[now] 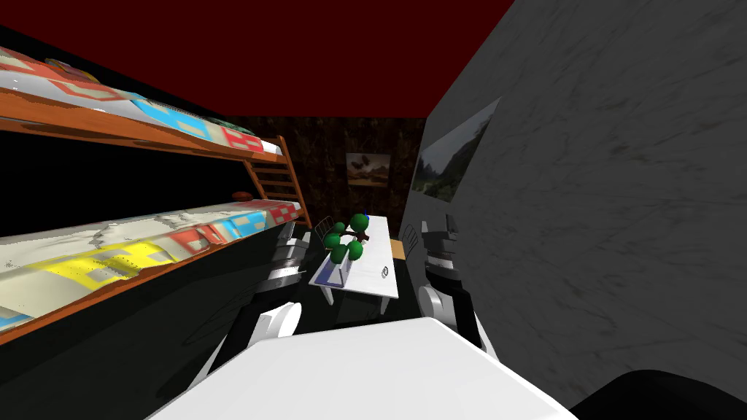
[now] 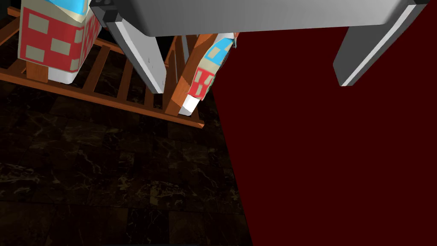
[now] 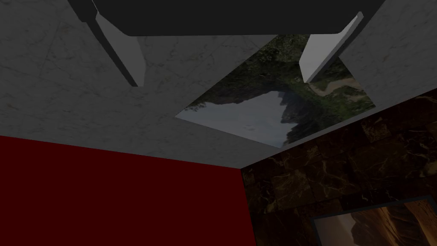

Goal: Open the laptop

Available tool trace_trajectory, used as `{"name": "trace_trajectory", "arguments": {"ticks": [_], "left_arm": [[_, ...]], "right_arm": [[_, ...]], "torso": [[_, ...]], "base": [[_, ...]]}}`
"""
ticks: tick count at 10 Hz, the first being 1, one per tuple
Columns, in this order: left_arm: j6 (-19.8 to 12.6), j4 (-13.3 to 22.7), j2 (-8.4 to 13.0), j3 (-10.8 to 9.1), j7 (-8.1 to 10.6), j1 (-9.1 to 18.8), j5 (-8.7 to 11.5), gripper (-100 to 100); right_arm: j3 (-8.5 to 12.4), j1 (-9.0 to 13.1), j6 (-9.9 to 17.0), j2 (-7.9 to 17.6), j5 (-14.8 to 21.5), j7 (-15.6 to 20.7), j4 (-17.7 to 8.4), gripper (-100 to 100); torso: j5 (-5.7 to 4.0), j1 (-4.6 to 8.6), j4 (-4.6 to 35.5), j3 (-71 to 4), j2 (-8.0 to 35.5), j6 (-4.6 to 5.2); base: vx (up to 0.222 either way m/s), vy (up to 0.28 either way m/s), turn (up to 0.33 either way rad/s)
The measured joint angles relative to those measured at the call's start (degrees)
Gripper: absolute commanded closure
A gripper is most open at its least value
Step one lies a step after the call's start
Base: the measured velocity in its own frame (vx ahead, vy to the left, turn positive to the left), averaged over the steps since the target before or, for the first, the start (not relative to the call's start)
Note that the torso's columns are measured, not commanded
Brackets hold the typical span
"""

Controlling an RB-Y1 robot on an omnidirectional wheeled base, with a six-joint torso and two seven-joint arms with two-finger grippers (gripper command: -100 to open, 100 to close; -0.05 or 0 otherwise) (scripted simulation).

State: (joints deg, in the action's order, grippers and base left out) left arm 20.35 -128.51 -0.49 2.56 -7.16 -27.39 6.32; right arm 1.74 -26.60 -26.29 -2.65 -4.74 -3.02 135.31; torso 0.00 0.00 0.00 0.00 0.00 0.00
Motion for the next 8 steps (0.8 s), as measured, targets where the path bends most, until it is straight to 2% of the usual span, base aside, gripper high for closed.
{"name": "trace_trajectory", "arguments": {"ticks": [2, 8], "left_arm": [[0.00, 0.00, 0.00, 0.00, 0.00, 0.00, 0.00, 0], [0.01, -0.02, 0.00, 0.00, 0.00, 0.00, 0.00, 0]], "right_arm": [[0.00, 0.00, 0.00, 0.00, 0.00, 0.00, 0.00, 0], [0.00, 0.00, -0.01, 0.00, 0.00, 0.00, 0.02, 0]], "torso": [[0.00, 0.00, 6.00, -12.00, 5.97, 0.00], [0.00, 0.00, 31.14, -62.27, 31.16, 0.00]], "base": [[0.000, 0.000, 0.000], [0.000, 0.000, 0.000]]}}
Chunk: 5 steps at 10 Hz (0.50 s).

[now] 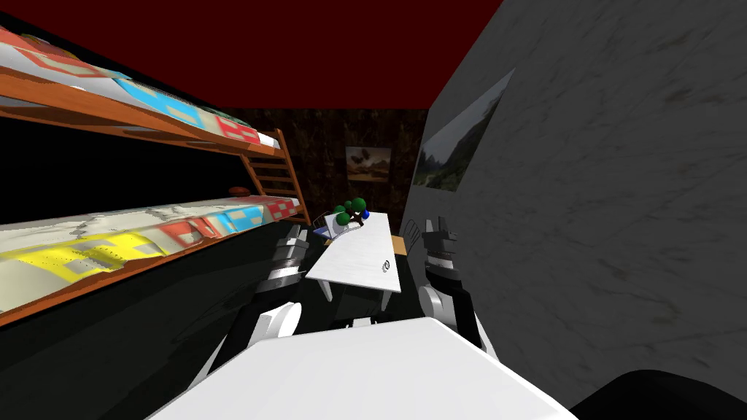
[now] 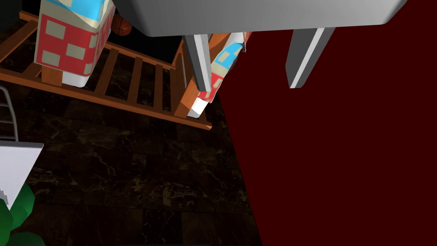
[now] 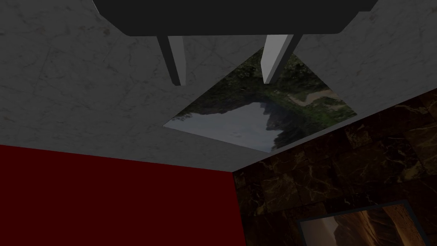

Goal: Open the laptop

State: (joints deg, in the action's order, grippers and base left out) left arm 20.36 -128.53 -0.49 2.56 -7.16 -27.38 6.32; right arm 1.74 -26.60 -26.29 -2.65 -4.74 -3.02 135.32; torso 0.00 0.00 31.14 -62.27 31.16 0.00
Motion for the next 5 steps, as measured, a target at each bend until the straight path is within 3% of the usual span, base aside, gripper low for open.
{"name": "trace_trajectory", "arguments": {"ticks": [1, 2, 5], "left_arm": [[0.00, 0.00, 0.00, 0.00, 0.00, 0.00, 0.00, 0], [0.00, 0.00, 0.00, 0.00, 0.00, 0.00, 0.00, -100], [-0.46, 2.02, 3.72, 0.14, 0.14, 1.77, -0.08, -100]], "right_arm": [[0.00, 0.00, 0.00, 0.00, 0.00, 0.00, 0.00, 0], [0.00, 0.00, 0.00, 0.00, 0.00, 0.00, 0.00, 0], [0.00, -0.01, 0.01, 0.00, 0.00, 0.00, -0.03, 0]], "torso": [[0.00, 0.00, 4.23, -8.46, 4.23, 0.00], [0.00, 0.00, 8.46, -16.92, 8.46, 0.00], [0.03, -0.09, 11.07, -22.26, 11.04, 0.00]], "base": [[0.000, 0.000, 0.000], [0.008, 0.015, -0.011], [0.007, 0.045, -0.031]]}}
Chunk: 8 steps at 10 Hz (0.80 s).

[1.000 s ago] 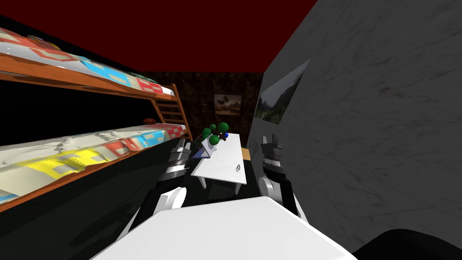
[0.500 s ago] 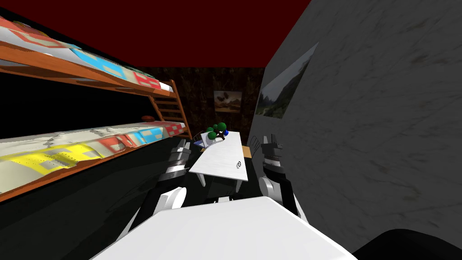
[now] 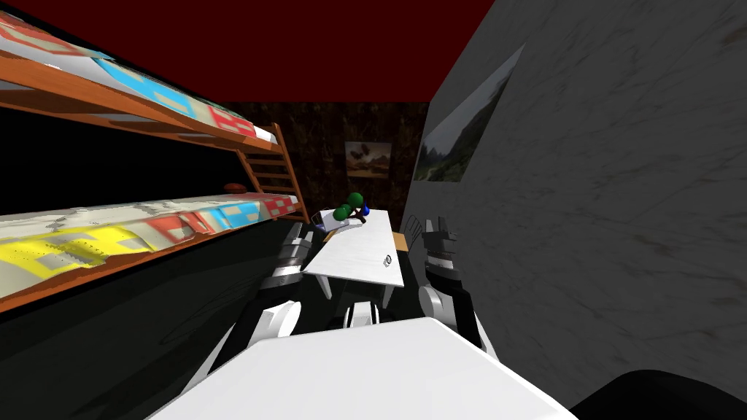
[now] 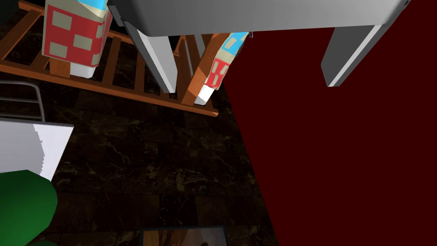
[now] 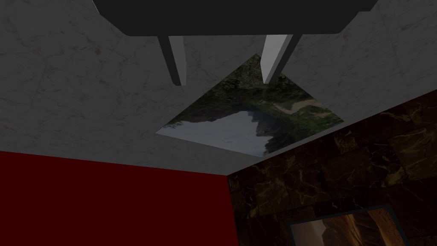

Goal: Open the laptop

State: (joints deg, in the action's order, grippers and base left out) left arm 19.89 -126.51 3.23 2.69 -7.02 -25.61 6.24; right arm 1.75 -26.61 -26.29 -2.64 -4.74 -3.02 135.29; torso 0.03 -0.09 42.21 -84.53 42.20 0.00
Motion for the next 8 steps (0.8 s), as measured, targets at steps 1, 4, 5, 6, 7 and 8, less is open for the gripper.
{"name": "trace_trajectory", "arguments": {"ticks": [1, 4, 5, 6, 7, 8], "left_arm": [[-0.11, 0.71, 1.19, 0.35, 0.08, 0.31, -0.11, -100], [-1.42, 4.90, 4.12, 0.50, 0.52, 4.30, -0.19, -100], [-1.43, 6.76, 4.73, 0.82, 0.68, 5.56, -0.32, -100], [-1.42, 8.98, 5.10, 1.14, 0.76, 7.27, -0.49, -100], [-2.12, 10.43, 5.52, 1.32, 0.95, 8.77, -0.54, -100], [-2.34, 11.54, 5.84, 1.34, 1.16, 9.44, -0.51, -100]], "right_arm": [[0.00, 0.00, 0.00, 0.00, 0.00, 0.00, 0.00, 0], [0.00, 0.00, 0.00, 0.00, 0.00, 0.00, 0.00, 0], [0.00, 0.00, 0.00, 0.00, 0.00, 0.00, 0.00, 0], [0.00, 0.00, 0.00, 0.01, 0.00, 0.00, 0.00, 0], [0.00, 0.00, 0.00, 0.01, 0.00, 0.00, 0.00, 0], [0.00, 0.00, 0.00, 0.00, 0.00, 0.00, 0.00, 0]], "torso": [[-0.01, 0.03, 0.05, -0.05, 0.05, 0.00], [-0.02, 0.07, 0.07, -0.05, 0.07, 0.00], [-0.02, 0.06, 0.07, -0.05, 0.07, 0.00], [-0.01, 0.04, 0.07, -0.05, 0.08, 0.00], [-0.03, 0.09, 0.08, -0.04, 0.09, 0.00], [-0.06, 0.22, 0.09, -0.01, 0.14, -0.01]], "base": [[0.014, 0.070, -0.038], [0.019, 0.085, -0.048], [0.018, 0.108, -0.065], [0.017, 0.102, -0.072], [0.005, 0.064, -0.018], [0.002, 0.060, -0.023]]}}
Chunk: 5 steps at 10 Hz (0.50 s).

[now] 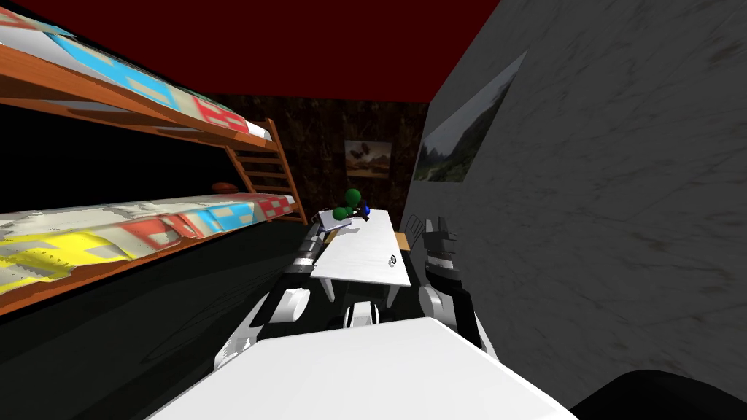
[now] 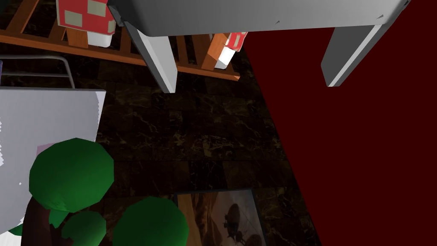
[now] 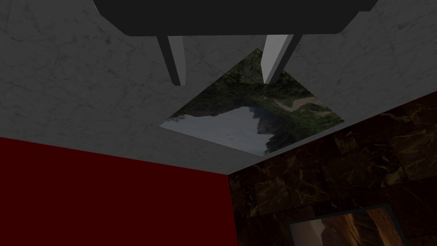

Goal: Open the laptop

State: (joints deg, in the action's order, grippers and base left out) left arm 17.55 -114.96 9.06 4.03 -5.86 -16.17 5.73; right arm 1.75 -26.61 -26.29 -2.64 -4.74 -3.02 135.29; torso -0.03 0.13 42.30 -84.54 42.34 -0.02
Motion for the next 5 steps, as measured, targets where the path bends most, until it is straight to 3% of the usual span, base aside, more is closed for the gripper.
{"name": "trace_trajectory", "arguments": {"ticks": [5], "left_arm": [[-1.50, 6.90, -0.01, 1.01, 0.37, 5.84, -0.53, -100]], "right_arm": [[0.00, 0.00, 0.00, 0.00, 0.00, 0.00, 0.00, 0]], "torso": [[0.02, -0.07, -0.01, -0.03, -0.05, 0.01]], "base": [[0.010, 0.074, -0.043]]}}
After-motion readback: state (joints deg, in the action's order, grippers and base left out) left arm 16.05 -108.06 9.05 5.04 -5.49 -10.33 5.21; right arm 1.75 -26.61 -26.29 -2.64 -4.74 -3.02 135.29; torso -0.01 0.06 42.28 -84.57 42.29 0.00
